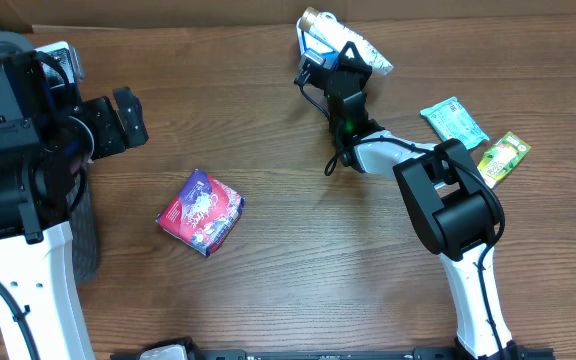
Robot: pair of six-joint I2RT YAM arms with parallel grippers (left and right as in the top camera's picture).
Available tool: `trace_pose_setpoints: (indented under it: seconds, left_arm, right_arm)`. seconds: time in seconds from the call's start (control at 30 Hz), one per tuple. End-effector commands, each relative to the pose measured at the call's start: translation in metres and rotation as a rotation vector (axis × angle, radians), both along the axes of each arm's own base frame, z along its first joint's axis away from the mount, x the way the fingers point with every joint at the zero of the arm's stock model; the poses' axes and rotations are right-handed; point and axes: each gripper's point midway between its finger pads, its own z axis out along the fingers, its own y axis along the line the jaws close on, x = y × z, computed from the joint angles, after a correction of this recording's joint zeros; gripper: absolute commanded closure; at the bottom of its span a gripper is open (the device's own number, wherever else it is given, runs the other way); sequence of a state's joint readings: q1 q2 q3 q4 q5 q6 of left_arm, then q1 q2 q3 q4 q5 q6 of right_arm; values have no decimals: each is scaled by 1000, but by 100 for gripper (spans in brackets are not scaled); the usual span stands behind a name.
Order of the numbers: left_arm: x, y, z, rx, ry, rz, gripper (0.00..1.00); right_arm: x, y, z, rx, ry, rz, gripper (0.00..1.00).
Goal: Scan the item barcode
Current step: 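Lift the lotion tube and hold it against the white scanner, then carry the lotion tube right and set it beside the carton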
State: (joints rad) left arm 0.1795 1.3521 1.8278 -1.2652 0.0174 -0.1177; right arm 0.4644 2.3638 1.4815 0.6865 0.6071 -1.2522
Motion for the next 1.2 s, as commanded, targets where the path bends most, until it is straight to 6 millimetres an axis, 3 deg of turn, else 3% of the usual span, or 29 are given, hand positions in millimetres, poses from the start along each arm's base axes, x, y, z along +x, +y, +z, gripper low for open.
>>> trace_pose_setpoints:
  seconds: [0.0,0.23,0.3,0.5,0.57,0.67,0.83,0.93,1.03,1.17]
  left_arm:
    - [0,2,4,5,-11,9,0]
    - [0,2,4,5,-11,9,0]
    - [0,2,4,5,-11,9,0]
    - [0,2,4,5,-11,9,0]
    - [0,2,4,5,-11,9,0]
    - [0,2,4,5,-11,9,0]
    - [0,2,4,5,-11,9,0]
    - [0,2,4,5,-11,9,0]
    - [0,2,4,5,-11,9,0]
    - [0,2,4,5,-11,9,0]
  right_arm:
    - [4,-5,36,62,-109,-26,96]
    - [-4,7,76,113,-200,-18,96]
    - [-12,8,100,195,-244,-46,96]
    - [-52,6,201,405,-314,-72,96]
    - [-68,8,223,467,-264,-38,96]
    - [-97,9,240,587,-125,29,96]
    - [-150,-25,262,1016,55,12,96]
    - [-176,-46,263,1258,207,12,96]
    - [-192,-72,254,1464,341,-46,96]
    - [-199,-138,219,1709,424,-313,96]
